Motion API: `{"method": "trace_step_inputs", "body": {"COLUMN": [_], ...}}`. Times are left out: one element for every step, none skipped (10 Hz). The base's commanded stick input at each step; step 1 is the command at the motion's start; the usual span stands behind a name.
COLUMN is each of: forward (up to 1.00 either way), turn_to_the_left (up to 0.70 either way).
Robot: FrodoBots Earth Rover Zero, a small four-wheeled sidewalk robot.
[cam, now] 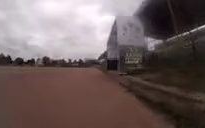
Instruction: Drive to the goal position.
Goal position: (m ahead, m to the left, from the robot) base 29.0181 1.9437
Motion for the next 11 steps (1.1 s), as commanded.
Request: {"method": "trace_step_inputs", "body": {"forward": [1.0, 1.0, 1.0, 1.0, 1.0, 1.0, 1.0, 1.0, 1.0, 1.0, 1.0], "turn_to_the_left": [0.0, 0.0, 0.0, 0.0, 0.0, 0.0, 0.0, 0.0, 0.0, 0.0, 0.0]}}
